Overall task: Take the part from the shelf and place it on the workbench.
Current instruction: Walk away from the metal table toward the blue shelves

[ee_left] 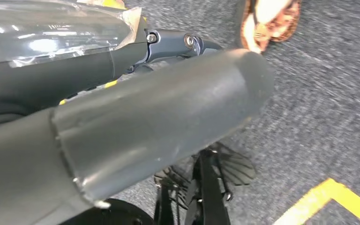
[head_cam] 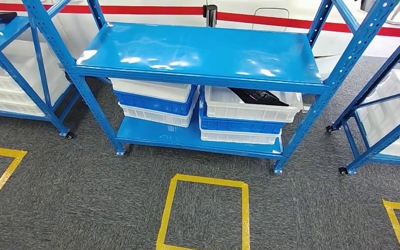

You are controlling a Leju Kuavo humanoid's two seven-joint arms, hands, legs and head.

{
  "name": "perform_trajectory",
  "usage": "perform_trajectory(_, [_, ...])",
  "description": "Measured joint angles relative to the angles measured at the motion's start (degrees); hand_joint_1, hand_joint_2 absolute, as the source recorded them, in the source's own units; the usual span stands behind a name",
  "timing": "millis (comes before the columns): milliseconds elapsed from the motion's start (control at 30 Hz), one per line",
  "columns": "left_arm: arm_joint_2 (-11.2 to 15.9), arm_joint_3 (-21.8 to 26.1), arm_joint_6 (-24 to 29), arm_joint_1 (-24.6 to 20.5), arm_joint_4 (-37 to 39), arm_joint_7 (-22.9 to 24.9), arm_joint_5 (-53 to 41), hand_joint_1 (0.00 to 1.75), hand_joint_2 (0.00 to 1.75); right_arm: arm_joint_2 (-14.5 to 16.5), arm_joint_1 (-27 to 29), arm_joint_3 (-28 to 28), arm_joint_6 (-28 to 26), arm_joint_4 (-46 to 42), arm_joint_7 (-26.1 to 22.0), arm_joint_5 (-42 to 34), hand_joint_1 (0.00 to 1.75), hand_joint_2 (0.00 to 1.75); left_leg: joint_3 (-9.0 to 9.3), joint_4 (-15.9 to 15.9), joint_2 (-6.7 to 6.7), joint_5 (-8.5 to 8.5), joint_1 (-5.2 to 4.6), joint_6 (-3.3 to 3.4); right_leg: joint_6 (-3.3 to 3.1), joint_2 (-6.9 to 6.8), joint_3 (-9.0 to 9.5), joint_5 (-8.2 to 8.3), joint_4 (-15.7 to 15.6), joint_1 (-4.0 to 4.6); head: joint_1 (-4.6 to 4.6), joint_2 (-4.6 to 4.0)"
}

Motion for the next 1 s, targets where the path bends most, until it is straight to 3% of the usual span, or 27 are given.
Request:
perform_trajectory(67, [0.01,-0.01,0.14,0.04,0.03,0.07,0.02,0.0,0.0,-0.02,-0.27,-0.01,0.0,0.01,-0.03,0.05,0.0,1.75,0.26,-1.22,0.13,0.13,-0.4,1.06,1.01,0.02,0.71,-0.27,0.04,0.34,-0.08,0.0])
perform_trajectory(133, [0.04,0.0,0.26,0.06,0.01,0.13,0.07,0.0,0.0,0.02,-0.35,-0.01,0.0,0.0,-0.04,0.09,0.0,1.75,1.57,-1.95,-0.03,0.66,-0.7,2.76,1.85,-0.06,1.35,-0.23,0.77,0.49,-0.03,0.0])
perform_trajectory(167, [0.04,0.01,0.27,0.05,0.01,0.13,0.08,0.0,0.0,0.03,-0.31,-0.02,0.0,0.0,-0.04,0.1,0.0,1.75,2.38,-2.37,-0.11,0.69,-0.83,3.64,1.95,-0.08,1.22,-0.71,1.95,0.47,-0.04,0.0])
perform_trajectory(233, [0.06,0.01,0.32,-0.02,0.0,0.13,0.08,0.0,0.0,0.02,-0.41,-0.02,0.0,0.01,-0.04,0.11,0.0,1.75,3.62,-3.04,-0.11,0.61,-0.99,4.83,1.55,-0.12,-1.39,-3.39,6.69,0.23,0.0,0.0])
perform_trajectory(267, [0.08,0.01,0.33,-0.05,-0.01,0.13,0.08,0.0,0.0,0.04,-0.5,-0.02,0.0,0.01,-0.05,0.13,0.0,1.75,3.84,-3.14,-0.18,0.48,-1.1,5.0,1.43,-0.12,-3.71,-4.93,10.23,0.15,-0.02,0.0])
perform_trajectory(333, [0.15,0.01,0.37,-0.06,-0.01,0.16,0.08,0.0,0.0,0.07,-0.49,-0.03,0.0,0.01,-0.06,0.13,0.0,1.75,4.21,-3.11,-0.32,0.11,-1.22,4.99,2.07,-0.12,-8.1,-6.24,15.41,0.02,0.03,0.0])
perform_trajectory(367, [0.16,0.01,0.42,-0.04,0.0,0.21,0.08,0.0,0.0,0.05,-0.4,-0.03,0.0,0.01,-0.05,0.09,0.0,1.75,4.51,-3.1,-0.47,-0.15,-1.28,4.88,2.75,-0.13,-8.96,-5.37,15.24,-0.01,0.05,0.0])
perform_trajectory(433, [0.15,0.01,0.68,0.0,0.01,0.43,0.05,0.0,0.0,-0.03,-0.19,-0.04,0.01,0.01,-0.04,0.04,0.0,1.75,5.36,-3.09,-0.74,-0.79,-1.36,4.54,4.02,-0.18,-7.91,-0.74,8.91,-0.01,0.12,0.0])
perform_trajectory(467, [0.13,0.01,0.81,0.01,0.02,0.55,0.03,0.0,0.0,-0.1,-0.11,-0.04,0.02,0.01,-0.04,0.01,0.0,1.75,5.88,-3.07,-0.77,-1.14,-1.41,4.33,4.05,-0.25,-7.12,1.51,5.33,0.11,0.11,0.0])
perform_trajectory(533, [0.1,0.0,0.97,-0.01,0.04,0.7,-0.03,0.0,0.0,-0.2,-0.17,-0.05,0.03,0.02,-0.04,0.03,0.0,1.75,6.32,-3.26,-0.73,-1.76,-1.5,3.71,2.75,-0.35,-6.32,3.11,1.28,0.67,0.13,0.0])
perform_trajectory(600, [0.08,0.0,1.05,-0.07,0.05,0.76,-0.07,0.0,0.0,-0.16,-0.3,-0.06,0.04,0.01,-0.05,0.05,0.0,0.87,6.27,-3.37,-0.61,-2.16,-1.65,3.7,2.29,-0.32,-5.88,4.0,0.52,0.7,0.04,0.0])
perform_trajectory(667, [0.07,0.0,1.12,-0.08,0.05,0.81,-0.13,0.0,0.0,-0.14,-0.29,-0.07,0.04,0.02,-0.04,0.03,0.0,0.0,6.32,-3.45,-0.45,-2.24,-1.59,3.77,2.54,-0.24,-5.38,5.45,-0.01,0.39,-0.06,0.0])
perform_trajectory(733, [0.05,-0.01,1.21,-0.08,0.06,0.85,-0.24,0.0,0.0,-0.2,-0.28,-0.08,0.04,0.03,-0.04,0.01,0.0,0.0,6.46,-3.71,-0.38,-2.26,-1.35,3.37,2.1,-0.18,-5.37,5.14,0.06,0.46,-0.06,0.0])
perform_trajectory(967, [0.03,-0.02,1.39,-0.08,0.07,1.01,-0.42,0.0,0.0,-0.17,-0.35,-0.08,0.15,0.03,-0.22,0.05,0.0,0.0,6.68,-4.05,-0.36,-2.44,-1.2,3.05,1.73,-0.16,-5.34,4.86,0.04,0.57,-0.08,0.0])
perform_trajectory(1000, [0.03,-0.02,1.42,-0.08,0.07,1.01,-0.42,0.0,0.0,-0.17,-0.35,-0.08,0.19,0.02,-0.28,0.08,0.0,0.44,6.68,-4.06,-0.37,-2.44,-1.16,2.99,1.72,-0.16,-5.34,4.85,0.04,0.61,-0.08,0.0])
